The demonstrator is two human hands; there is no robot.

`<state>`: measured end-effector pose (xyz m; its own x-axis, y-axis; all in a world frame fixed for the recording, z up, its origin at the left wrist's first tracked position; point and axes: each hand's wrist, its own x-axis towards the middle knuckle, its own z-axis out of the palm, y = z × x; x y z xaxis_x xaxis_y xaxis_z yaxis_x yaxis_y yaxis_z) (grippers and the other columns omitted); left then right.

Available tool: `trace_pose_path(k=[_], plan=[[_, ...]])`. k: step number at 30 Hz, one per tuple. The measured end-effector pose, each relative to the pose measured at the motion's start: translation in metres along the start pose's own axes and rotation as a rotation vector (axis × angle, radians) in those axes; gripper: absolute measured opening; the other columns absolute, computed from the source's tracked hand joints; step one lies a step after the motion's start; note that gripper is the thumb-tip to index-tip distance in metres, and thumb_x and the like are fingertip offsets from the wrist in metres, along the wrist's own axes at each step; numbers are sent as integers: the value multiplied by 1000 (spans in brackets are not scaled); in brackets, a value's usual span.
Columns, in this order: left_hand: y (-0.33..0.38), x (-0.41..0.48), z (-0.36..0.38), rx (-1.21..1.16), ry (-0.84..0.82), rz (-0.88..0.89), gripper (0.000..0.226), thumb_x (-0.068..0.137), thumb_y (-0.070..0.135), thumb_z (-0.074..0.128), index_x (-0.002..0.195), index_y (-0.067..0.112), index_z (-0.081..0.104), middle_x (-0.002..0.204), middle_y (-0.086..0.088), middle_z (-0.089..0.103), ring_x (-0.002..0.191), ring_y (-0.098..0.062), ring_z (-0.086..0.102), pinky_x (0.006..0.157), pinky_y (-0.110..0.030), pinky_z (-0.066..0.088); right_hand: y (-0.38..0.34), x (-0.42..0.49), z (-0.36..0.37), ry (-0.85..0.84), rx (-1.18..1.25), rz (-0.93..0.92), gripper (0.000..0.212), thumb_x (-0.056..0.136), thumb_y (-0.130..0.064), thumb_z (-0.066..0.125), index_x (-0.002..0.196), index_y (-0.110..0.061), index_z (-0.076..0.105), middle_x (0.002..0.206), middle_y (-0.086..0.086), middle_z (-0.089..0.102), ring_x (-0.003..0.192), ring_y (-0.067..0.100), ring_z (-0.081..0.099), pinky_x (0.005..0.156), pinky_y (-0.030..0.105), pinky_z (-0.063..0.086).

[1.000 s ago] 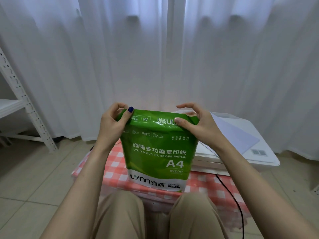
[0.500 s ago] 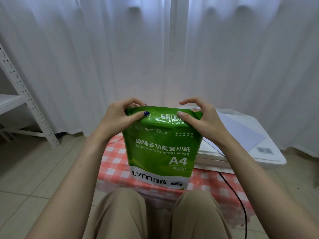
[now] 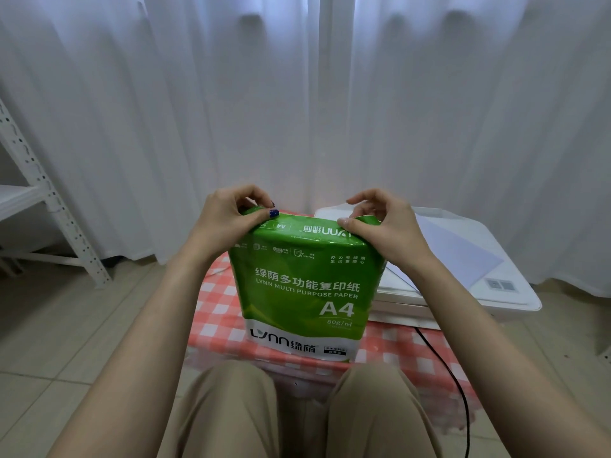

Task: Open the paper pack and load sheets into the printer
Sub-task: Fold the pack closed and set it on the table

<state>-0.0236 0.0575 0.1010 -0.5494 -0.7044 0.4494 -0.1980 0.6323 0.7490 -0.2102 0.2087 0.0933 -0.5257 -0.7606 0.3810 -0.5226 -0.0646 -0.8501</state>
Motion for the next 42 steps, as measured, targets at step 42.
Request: trace_pose_path(k=[42], plan=[[-2, 32, 5, 792, -231, 3, 54, 90, 45, 46, 49, 10, 45, 45, -6, 42, 58, -29, 44, 48, -29, 27, -4, 11, -15, -308, 446, 663, 15, 77, -3, 71, 88, -11, 63, 79, 4, 66, 61, 11, 64, 51, 17, 54]])
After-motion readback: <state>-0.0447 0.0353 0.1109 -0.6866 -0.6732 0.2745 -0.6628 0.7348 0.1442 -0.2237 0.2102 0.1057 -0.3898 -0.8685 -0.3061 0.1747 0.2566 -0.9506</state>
